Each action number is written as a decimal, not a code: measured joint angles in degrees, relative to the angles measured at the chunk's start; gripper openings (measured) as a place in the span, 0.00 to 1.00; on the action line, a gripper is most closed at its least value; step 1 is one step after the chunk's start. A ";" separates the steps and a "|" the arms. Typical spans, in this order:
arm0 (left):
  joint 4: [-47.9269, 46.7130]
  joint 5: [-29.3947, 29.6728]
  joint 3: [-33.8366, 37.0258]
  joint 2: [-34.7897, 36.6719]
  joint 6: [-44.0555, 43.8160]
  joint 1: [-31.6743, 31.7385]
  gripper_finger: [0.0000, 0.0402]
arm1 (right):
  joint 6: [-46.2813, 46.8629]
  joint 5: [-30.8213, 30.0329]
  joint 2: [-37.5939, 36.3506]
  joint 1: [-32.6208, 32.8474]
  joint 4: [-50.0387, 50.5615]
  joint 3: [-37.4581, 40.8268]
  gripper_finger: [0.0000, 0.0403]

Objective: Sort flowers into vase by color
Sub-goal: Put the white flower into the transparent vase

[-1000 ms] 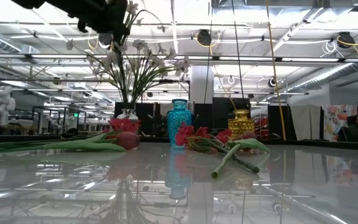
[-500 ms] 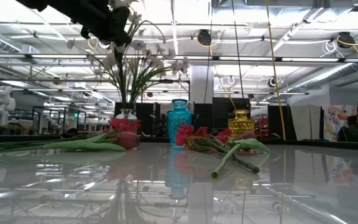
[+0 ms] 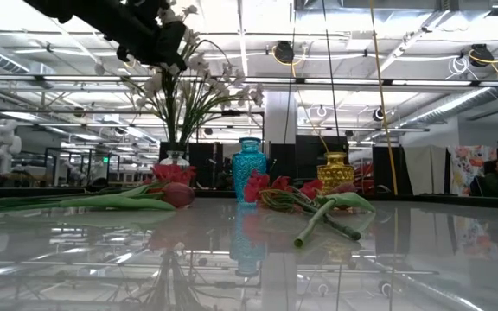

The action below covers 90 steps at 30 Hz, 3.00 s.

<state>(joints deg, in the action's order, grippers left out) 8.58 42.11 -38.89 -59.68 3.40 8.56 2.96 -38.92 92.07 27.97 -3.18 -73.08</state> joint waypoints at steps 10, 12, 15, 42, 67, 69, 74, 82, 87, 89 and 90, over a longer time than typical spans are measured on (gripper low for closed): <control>-2.11 -0.60 0.02 0.08 0.34 -0.89 0.49 | 0.00 0.00 0.00 0.00 0.00 0.00 0.53; -2.16 -0.40 0.02 0.44 1.21 -1.77 0.57 | 0.00 0.00 0.00 0.00 0.01 0.00 0.53; -3.59 1.13 0.02 1.02 1.84 -3.16 0.68 | 0.00 0.00 0.00 0.00 0.02 0.00 0.53; -31.61 2.86 0.09 6.99 -15.04 -11.21 1.00 | 0.85 0.22 0.00 0.00 0.43 0.00 0.53; -49.07 14.13 0.21 6.57 -53.54 -41.81 1.00 | 0.68 0.20 0.00 0.26 3.62 0.00 0.53; -46.18 19.85 1.44 5.17 -57.12 -45.83 1.00 | 0.69 0.20 0.00 0.25 5.05 0.00 0.53; -39.08 34.60 3.65 -1.37 -60.77 -50.26 0.96 | 0.68 0.17 0.00 0.24 6.09 0.00 0.53; -33.11 42.11 3.67 -9.57 -55.22 -44.33 0.75 | -0.14 0.13 0.00 0.19 4.64 0.00 0.53; -28.04 42.16 3.67 -11.02 -44.87 -38.32 0.61 | -0.66 -0.13 0.00 -0.48 4.61 0.00 0.53; -25.37 42.18 3.66 -11.39 -40.02 -36.49 0.55 | -0.66 -0.13 0.00 -0.76 4.65 0.00 0.53; -24.10 42.20 3.67 -11.41 -37.95 -35.64 0.52 | -0.65 -0.13 0.00 -0.96 4.66 0.00 0.53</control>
<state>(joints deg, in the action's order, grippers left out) -15.53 84.31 -35.23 -71.09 -34.55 -27.09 2.31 -39.05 92.07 27.00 1.48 -73.08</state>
